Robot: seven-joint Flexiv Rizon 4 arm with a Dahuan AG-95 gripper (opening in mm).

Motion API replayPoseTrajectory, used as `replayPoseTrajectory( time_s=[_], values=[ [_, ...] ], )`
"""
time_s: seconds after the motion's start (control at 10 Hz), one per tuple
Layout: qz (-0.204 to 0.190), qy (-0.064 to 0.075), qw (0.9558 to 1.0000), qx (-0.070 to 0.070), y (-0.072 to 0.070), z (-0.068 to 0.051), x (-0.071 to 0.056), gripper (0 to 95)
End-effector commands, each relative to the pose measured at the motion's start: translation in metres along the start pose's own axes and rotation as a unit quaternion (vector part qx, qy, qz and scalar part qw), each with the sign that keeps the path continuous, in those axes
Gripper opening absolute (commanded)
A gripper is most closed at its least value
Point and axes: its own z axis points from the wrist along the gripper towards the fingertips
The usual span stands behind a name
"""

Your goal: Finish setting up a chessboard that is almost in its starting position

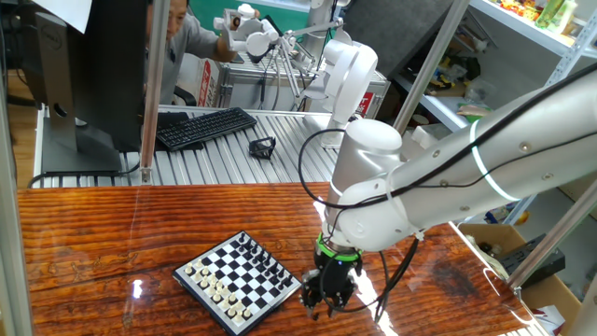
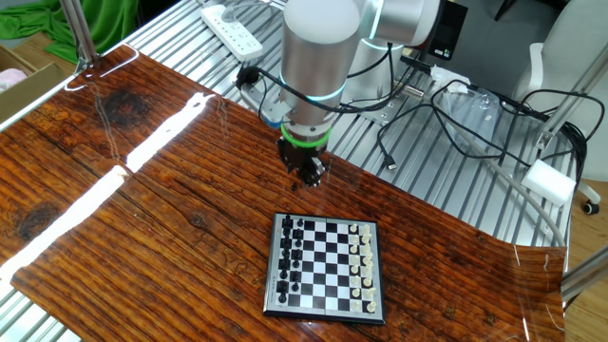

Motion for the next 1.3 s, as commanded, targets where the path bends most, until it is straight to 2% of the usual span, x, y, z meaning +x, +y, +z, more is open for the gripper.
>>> replayPoseTrajectory(
  time_s=[0.1, 0.5, 0.6, 1.0, 1.1, 1.3],
  values=[
    [0.018, -0.07, 0.9974, -0.01, -0.0055, 0.003, 0.003, 95.0],
    [0.015, -0.056, 0.9982, -0.011, -0.0101, -0.0006, 0.0049, 95.0],
    [0.017, -0.055, 0.9982, -0.014, -0.0101, -0.0007, 0.0049, 76.0],
    [0.014, -0.048, 0.9986, -0.013, -0.0097, -0.0003, 0.0047, 76.0],
    [0.014, -0.048, 0.9987, -0.013, -0.0091, 0.0002, 0.0044, 57.0],
    [0.014, -0.048, 0.9987, -0.014, -0.0065, 0.0022, 0.0033, 57.0]
  ],
)
